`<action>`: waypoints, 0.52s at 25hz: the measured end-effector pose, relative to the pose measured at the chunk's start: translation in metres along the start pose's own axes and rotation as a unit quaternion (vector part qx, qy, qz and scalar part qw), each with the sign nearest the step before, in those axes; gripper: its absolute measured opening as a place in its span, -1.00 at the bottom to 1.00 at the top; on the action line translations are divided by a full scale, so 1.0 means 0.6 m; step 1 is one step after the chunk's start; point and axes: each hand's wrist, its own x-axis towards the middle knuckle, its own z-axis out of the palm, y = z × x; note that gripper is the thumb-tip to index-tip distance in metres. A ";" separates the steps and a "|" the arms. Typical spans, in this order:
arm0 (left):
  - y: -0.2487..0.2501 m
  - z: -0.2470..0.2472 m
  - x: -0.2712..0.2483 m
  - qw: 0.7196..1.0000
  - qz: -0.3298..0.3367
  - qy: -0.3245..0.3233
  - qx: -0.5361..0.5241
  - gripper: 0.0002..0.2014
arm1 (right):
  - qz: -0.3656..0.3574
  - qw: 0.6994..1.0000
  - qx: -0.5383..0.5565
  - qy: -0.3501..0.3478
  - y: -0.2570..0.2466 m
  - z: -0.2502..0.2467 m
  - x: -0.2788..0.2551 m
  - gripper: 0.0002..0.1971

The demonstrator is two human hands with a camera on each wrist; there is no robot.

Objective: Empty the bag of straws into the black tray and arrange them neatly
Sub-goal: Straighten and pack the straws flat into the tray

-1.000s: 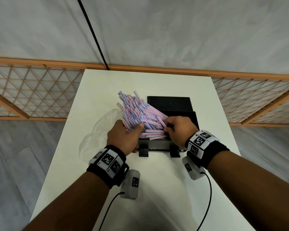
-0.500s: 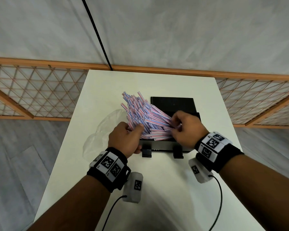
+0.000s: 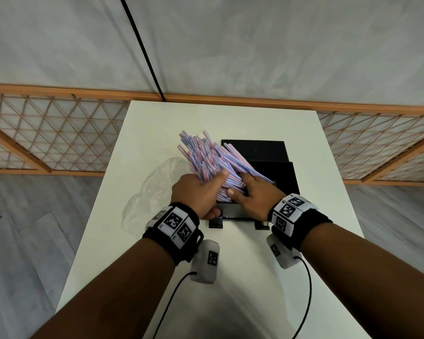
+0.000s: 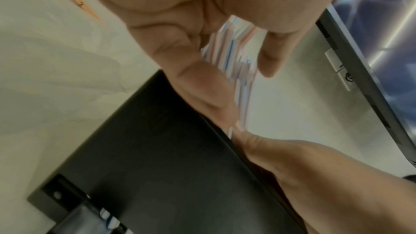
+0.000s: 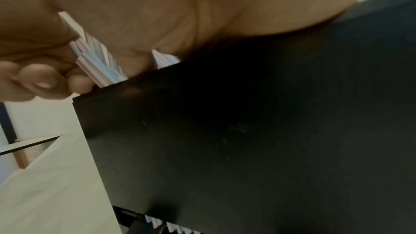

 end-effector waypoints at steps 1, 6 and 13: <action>0.002 0.006 0.001 1.000 -0.001 0.002 -0.001 -0.47 | -0.011 1.000 0.010 0.014 -0.004 0.000 0.002 -0.34; -0.001 0.021 -0.002 0.997 0.024 0.037 -0.061 -0.56 | -0.083 0.988 0.075 0.108 -0.021 -0.011 -0.010 -0.52; -0.027 -0.016 -0.026 0.992 0.090 0.071 -0.048 -0.68 | -0.038 0.971 0.127 0.198 0.007 -0.022 -0.024 -0.63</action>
